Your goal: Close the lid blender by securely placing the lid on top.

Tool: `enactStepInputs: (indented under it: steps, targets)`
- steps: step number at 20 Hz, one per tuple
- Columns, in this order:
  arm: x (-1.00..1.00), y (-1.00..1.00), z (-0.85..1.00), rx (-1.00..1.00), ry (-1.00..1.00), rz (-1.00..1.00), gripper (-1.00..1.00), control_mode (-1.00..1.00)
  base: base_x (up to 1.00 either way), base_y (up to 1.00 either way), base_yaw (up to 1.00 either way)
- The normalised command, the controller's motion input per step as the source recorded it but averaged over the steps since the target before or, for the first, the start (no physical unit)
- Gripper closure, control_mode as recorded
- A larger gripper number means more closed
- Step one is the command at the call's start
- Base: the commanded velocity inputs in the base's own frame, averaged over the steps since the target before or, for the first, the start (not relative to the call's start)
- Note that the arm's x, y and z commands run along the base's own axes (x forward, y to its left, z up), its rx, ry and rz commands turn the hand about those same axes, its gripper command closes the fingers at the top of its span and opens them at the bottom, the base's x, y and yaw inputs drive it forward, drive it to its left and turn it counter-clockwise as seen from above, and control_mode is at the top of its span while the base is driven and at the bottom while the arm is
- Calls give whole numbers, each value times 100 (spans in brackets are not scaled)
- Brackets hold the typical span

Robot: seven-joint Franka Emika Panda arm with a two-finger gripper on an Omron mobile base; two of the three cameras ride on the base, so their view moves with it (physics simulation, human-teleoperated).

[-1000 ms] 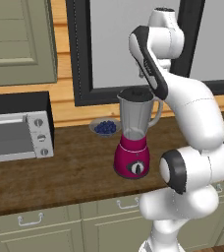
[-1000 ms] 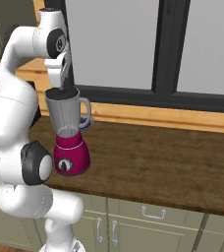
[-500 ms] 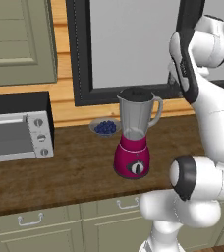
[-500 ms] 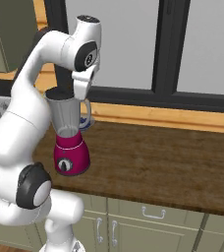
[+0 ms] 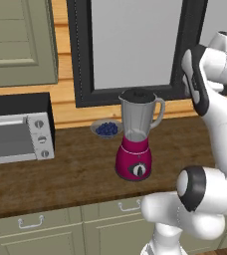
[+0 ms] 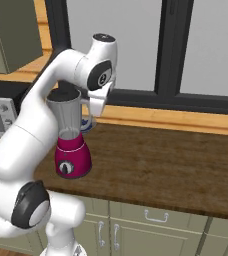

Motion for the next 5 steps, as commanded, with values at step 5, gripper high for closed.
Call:
enactStepInputs:
  steps: [5]
  targets:
    - [-3,-22,-32,-10,5,0,-100,-100,0,0,0]
